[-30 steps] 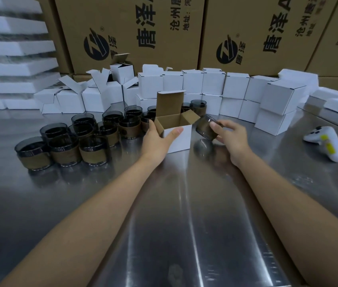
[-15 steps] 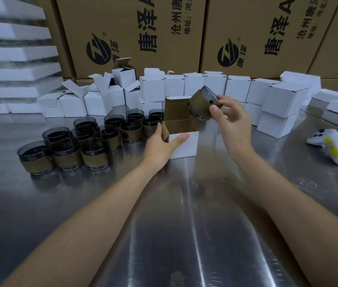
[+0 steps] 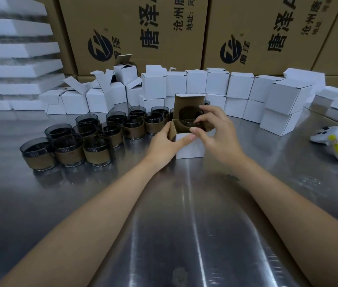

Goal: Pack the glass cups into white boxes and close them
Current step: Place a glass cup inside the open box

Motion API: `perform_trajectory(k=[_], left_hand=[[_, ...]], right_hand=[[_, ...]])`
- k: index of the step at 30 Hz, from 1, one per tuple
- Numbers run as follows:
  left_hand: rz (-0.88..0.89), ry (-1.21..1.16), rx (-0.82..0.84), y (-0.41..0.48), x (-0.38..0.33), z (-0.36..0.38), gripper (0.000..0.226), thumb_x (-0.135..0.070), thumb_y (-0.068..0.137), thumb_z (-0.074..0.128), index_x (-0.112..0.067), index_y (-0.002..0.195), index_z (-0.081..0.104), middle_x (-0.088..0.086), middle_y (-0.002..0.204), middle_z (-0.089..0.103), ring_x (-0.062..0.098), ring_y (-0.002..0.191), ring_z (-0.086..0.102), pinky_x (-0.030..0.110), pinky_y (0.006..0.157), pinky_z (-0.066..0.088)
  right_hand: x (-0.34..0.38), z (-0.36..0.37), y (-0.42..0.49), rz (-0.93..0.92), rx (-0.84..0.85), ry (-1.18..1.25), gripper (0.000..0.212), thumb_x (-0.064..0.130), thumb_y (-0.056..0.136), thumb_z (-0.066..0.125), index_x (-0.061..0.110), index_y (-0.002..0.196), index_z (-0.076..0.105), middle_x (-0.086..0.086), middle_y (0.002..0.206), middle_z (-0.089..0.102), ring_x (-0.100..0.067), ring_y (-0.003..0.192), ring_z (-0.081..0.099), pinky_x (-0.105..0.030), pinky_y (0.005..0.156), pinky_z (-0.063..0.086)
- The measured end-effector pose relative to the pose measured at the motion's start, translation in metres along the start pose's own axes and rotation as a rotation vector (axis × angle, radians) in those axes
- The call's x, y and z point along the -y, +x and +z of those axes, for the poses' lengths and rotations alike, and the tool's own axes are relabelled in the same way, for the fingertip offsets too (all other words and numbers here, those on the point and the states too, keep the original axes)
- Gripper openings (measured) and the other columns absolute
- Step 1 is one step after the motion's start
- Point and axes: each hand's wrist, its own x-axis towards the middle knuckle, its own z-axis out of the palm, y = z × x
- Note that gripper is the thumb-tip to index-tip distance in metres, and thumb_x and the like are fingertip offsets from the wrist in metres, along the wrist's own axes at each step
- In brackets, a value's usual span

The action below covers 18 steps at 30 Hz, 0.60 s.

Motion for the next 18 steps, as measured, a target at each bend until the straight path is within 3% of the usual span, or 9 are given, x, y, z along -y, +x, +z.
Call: perform_trajectory(k=[2, 6, 12, 18], left_hand=[[0.003, 0.004, 0.005, -0.0006, -0.0004, 0.0002, 0.048, -0.049, 0.079, 0.074, -0.029, 0.12, 0.06, -0.014, 0.111, 0.068, 0.004, 0.107, 0.06, 0.034, 0.101, 0.047], [0.001, -0.011, 0.008, 0.0001, 0.0002, 0.0003, 0.05, -0.049, 0.078, 0.075, -0.028, 0.122, 0.06, -0.013, 0.113, 0.068, 0.006, 0.108, 0.061, 0.037, 0.1, 0.048], [0.009, -0.003, 0.01, 0.0012, 0.0009, 0.0017, 0.055, -0.051, 0.078, 0.074, -0.027, 0.125, 0.058, -0.013, 0.116, 0.066, 0.004, 0.109, 0.06, 0.034, 0.1, 0.048], [-0.001, 0.008, 0.013, 0.0017, 0.0005, 0.0021, 0.066, -0.055, 0.077, 0.073, -0.027, 0.132, 0.052, -0.012, 0.126, 0.061, 0.007, 0.118, 0.055, 0.035, 0.106, 0.043]], right_hand=[[-0.0008, 0.0017, -0.0002, 0.048, 0.033, -0.007, 0.014, 0.019, 0.089, 0.069, 0.011, 0.1, 0.068, -0.004, 0.13, 0.056, -0.012, 0.115, 0.052, -0.006, 0.092, 0.036], [-0.0006, 0.0028, -0.0003, 0.129, 0.074, 0.058, 0.011, 0.017, 0.091, 0.066, 0.01, 0.097, 0.069, -0.005, 0.122, 0.059, -0.015, 0.11, 0.055, -0.025, 0.094, 0.042], [0.0043, 0.0038, 0.0025, 0.196, 0.109, 0.115, 0.01, 0.013, 0.091, 0.063, 0.01, 0.092, 0.072, 0.002, 0.105, 0.067, -0.017, 0.11, 0.054, -0.024, 0.09, 0.041], [-0.0001, 0.005, 0.0024, 0.229, 0.235, 0.049, 0.029, 0.021, 0.1, 0.05, 0.011, 0.094, 0.077, 0.007, 0.11, 0.064, -0.009, 0.124, 0.04, -0.022, 0.101, 0.027]])
